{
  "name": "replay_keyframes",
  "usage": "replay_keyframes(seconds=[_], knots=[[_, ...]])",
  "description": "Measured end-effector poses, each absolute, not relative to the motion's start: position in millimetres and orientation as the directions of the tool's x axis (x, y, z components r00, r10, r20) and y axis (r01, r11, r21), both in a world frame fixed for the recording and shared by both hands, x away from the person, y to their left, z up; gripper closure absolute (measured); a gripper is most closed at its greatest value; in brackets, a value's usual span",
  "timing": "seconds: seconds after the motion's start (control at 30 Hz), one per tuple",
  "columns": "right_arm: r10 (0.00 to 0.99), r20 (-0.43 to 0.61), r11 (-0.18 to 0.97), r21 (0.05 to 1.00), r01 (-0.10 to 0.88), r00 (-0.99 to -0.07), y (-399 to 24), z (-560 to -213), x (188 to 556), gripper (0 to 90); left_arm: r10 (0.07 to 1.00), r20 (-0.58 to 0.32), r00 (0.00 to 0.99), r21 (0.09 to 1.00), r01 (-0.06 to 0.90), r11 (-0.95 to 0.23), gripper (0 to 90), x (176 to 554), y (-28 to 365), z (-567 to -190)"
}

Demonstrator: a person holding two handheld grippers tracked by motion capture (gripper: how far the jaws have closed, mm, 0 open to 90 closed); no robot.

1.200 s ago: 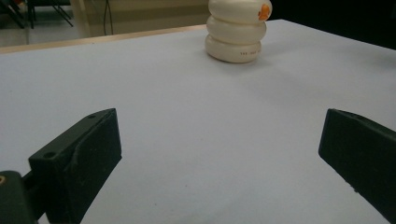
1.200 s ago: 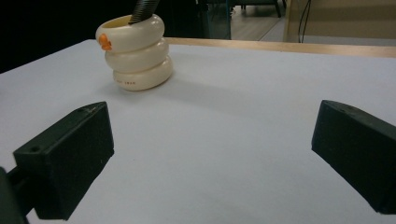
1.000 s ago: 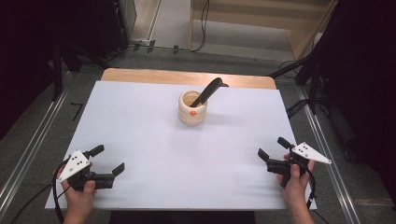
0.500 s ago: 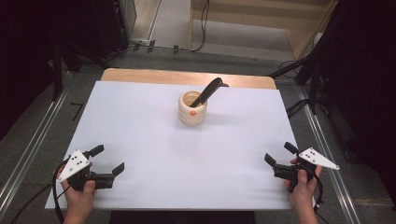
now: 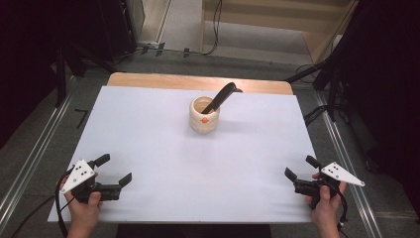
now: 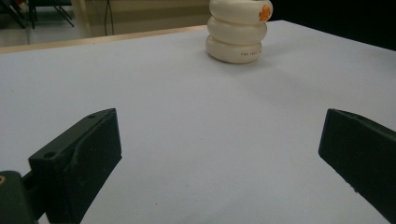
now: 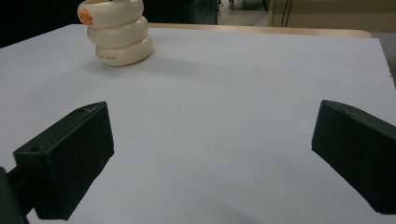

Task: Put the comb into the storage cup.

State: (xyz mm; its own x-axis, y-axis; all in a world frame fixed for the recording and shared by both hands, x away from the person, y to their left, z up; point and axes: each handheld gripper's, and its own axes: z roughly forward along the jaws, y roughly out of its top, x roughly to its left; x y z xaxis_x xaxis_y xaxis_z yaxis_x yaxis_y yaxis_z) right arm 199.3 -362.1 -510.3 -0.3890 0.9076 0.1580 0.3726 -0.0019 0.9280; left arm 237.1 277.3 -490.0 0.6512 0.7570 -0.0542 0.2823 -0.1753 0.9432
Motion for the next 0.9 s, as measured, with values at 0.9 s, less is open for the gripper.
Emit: replay_keyframes(seconds=[0.9], knots=[[0.914,0.144,-0.005,0.939,0.344,-0.380,-361.4,-518.8,191.6,0.0,0.760,-0.065,0.647,0.947,0.279,-0.157,0.0,237.4,280.0,-489.8]])
